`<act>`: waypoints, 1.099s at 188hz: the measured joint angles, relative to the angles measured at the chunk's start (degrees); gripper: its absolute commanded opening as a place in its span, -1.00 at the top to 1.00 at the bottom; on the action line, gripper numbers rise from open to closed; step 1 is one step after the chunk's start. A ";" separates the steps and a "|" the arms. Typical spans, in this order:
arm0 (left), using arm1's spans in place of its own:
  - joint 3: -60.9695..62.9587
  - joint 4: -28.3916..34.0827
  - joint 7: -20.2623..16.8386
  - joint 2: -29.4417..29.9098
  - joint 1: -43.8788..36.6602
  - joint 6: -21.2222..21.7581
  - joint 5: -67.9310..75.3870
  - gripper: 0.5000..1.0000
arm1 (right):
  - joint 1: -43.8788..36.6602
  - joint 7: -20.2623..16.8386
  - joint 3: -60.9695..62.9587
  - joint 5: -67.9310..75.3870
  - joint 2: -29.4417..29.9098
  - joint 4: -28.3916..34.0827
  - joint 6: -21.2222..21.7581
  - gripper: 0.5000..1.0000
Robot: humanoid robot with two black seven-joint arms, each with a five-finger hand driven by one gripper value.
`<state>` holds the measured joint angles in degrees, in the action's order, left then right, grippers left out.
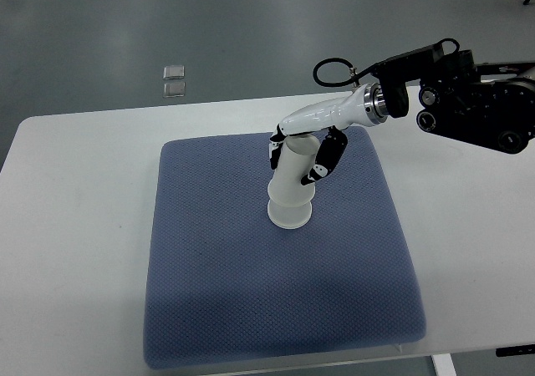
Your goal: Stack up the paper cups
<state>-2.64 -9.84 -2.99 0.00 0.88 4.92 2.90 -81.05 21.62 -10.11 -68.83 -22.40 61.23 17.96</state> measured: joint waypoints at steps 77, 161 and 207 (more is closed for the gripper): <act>0.00 0.00 0.00 0.00 -0.01 0.00 0.00 -1.00 | 1.09 0.00 0.18 0.80 0.00 -0.03 -0.05 -0.68; 0.00 0.00 0.00 0.00 0.00 0.00 0.00 -1.00 | -4.32 0.09 9.25 3.76 -5.17 -2.28 4.08 -0.68; 0.00 0.00 0.00 0.00 -0.01 0.00 0.00 -1.00 | -2.02 0.01 16.48 17.97 -3.66 -17.20 4.91 -0.67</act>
<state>-2.64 -9.84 -2.99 0.00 0.87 4.92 2.90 -83.06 21.63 6.37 -50.87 -26.06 44.03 22.87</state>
